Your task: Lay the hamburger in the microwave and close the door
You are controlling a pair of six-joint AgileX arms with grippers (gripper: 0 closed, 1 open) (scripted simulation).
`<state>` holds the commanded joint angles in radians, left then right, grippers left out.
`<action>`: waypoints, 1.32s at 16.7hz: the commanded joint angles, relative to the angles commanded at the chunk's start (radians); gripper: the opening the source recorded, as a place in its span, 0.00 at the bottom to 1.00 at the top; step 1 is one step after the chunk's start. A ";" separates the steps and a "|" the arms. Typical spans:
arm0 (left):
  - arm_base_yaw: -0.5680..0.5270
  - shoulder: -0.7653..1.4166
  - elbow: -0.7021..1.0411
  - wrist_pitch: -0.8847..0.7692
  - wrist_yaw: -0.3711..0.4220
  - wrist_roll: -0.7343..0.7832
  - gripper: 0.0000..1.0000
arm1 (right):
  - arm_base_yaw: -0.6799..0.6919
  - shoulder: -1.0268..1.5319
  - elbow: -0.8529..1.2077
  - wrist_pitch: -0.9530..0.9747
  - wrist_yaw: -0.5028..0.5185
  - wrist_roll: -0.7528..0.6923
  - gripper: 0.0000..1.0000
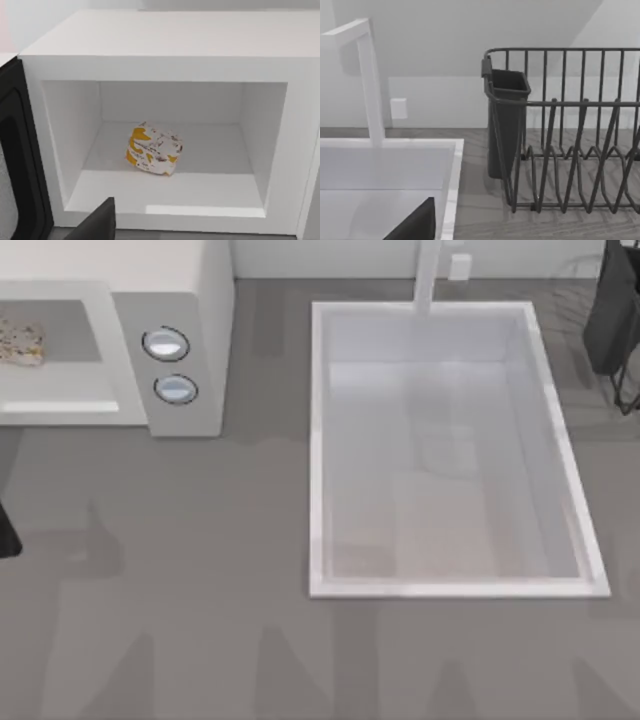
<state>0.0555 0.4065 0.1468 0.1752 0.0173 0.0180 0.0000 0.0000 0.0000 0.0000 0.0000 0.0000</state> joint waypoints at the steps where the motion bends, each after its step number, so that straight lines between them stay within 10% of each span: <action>1: -0.010 -0.076 -0.027 -0.032 -0.003 -0.003 1.00 | 0.000 0.000 0.000 0.000 0.000 0.000 1.00; 13: -0.056 -0.406 -0.147 -0.175 -0.017 -0.018 1.00 | 0.000 0.000 0.000 0.000 0.000 0.000 1.00; 22: -0.056 -0.406 -0.147 -0.175 -0.017 -0.018 0.32 | 0.000 0.000 0.000 0.000 0.000 0.000 1.00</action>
<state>0.0000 0.0000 0.0000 0.0000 0.0000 0.0000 0.0000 0.0000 0.0000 0.0000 0.0000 0.0000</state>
